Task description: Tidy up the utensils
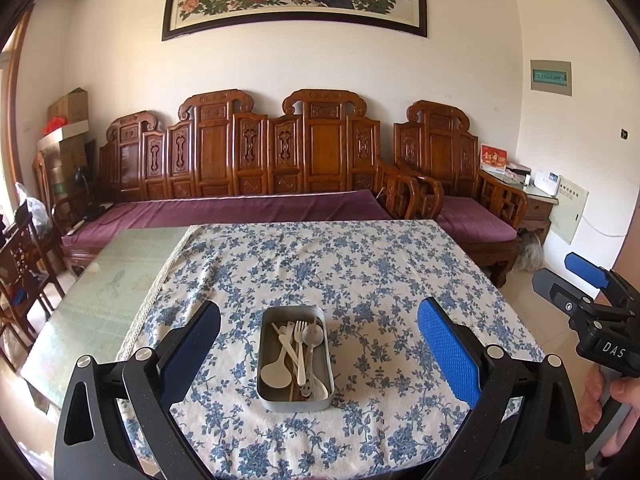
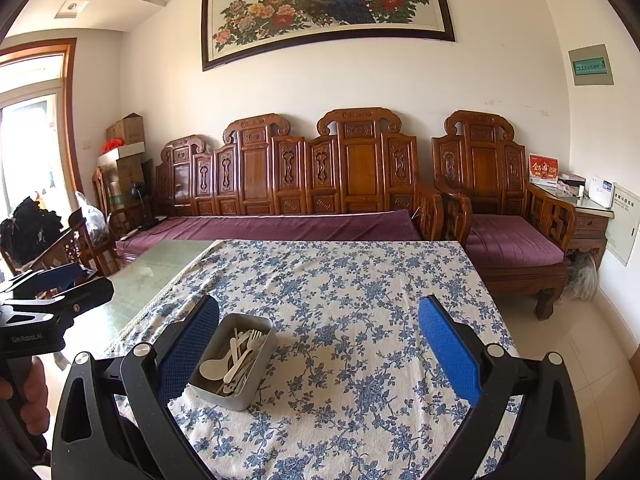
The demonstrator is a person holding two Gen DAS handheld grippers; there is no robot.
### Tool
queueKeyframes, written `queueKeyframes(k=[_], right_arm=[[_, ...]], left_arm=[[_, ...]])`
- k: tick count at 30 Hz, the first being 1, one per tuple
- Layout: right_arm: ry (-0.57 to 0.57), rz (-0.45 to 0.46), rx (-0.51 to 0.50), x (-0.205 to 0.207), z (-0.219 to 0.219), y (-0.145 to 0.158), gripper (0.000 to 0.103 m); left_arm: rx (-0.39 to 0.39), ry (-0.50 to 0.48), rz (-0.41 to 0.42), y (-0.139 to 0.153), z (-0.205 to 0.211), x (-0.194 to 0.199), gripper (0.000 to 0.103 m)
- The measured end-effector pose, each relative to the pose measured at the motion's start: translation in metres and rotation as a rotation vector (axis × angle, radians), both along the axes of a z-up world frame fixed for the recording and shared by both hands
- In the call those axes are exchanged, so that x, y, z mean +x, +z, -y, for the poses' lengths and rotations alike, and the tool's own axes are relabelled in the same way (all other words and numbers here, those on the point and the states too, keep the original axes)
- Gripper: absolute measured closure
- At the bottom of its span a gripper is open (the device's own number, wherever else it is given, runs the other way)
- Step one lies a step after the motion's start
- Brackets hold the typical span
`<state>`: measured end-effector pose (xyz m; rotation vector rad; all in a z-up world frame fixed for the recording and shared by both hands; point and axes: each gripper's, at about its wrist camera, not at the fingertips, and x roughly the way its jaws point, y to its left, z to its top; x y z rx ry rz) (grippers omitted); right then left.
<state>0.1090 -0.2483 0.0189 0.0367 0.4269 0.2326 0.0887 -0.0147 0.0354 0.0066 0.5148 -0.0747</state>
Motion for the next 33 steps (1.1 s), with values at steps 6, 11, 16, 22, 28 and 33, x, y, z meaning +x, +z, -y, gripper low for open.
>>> queueKeyframes(k=[6,11,16,22,28,33], right_arm=[[0.000,0.000,0.000,-0.0001,0.0000,-0.0001,0.003],[-0.001,0.000,0.001,0.0000,-0.0002,-0.0003,0.003],[-0.001,0.000,0.001,0.0002,-0.0004,-0.0005,0.003],[0.000,0.000,0.001,0.0002,-0.0004,-0.0006,0.003],[-0.001,0.001,0.001,-0.0002,0.0000,0.0000,0.003],[-0.001,0.000,0.000,0.0001,-0.0002,-0.0004,0.003]], left_arm=[[-0.001,0.007,0.003,0.0004,-0.0007,-0.0006,0.008],[-0.005,0.002,0.003,-0.0001,-0.0008,0.0000,0.008],[-0.001,0.004,0.003,-0.0009,-0.0013,-0.0004,0.008],[0.002,0.005,0.004,-0.0014,-0.0004,-0.0005,0.008],[0.002,0.005,0.002,-0.0020,-0.0002,-0.0004,0.008],[0.003,0.002,0.004,-0.0032,0.0013,0.0000,0.008]])
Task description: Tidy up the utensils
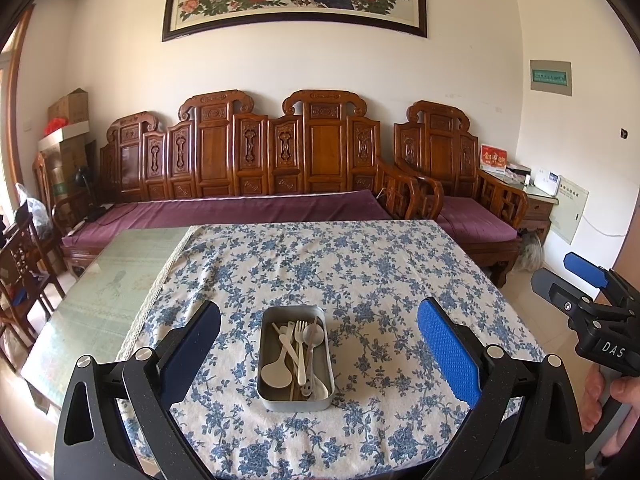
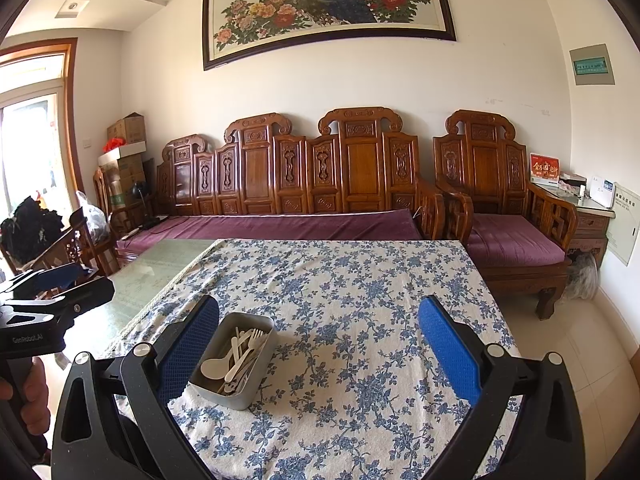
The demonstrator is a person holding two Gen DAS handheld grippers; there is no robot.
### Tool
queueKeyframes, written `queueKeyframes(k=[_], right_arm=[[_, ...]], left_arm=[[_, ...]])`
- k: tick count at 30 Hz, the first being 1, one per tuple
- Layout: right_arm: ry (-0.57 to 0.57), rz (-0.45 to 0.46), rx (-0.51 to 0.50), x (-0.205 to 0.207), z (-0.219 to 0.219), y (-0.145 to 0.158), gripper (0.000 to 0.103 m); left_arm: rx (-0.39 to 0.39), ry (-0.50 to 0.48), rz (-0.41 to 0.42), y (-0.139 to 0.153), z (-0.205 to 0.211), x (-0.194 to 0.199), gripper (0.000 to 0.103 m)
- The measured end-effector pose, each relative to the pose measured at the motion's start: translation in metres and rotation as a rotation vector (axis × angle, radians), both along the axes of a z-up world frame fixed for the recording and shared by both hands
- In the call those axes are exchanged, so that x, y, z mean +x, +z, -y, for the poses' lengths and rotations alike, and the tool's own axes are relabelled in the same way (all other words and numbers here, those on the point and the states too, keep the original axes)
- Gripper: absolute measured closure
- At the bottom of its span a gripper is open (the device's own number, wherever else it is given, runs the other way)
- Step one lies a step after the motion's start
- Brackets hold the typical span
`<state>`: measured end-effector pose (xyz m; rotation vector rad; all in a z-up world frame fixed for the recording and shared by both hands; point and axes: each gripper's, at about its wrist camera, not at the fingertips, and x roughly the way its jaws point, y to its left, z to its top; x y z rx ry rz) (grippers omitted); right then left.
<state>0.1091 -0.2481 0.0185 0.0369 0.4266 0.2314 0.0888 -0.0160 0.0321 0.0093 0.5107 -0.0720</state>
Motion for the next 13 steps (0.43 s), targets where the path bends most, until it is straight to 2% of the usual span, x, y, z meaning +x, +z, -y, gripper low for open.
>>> queueKeyframes(k=[13], right_arm=[[0.001,-0.001,0.002,-0.0006,-0.0004,0.0010,0.003]], left_arm=[[-0.008,0.005,-0.005,0.0004,-0.0052,-0.0006,0.008]])
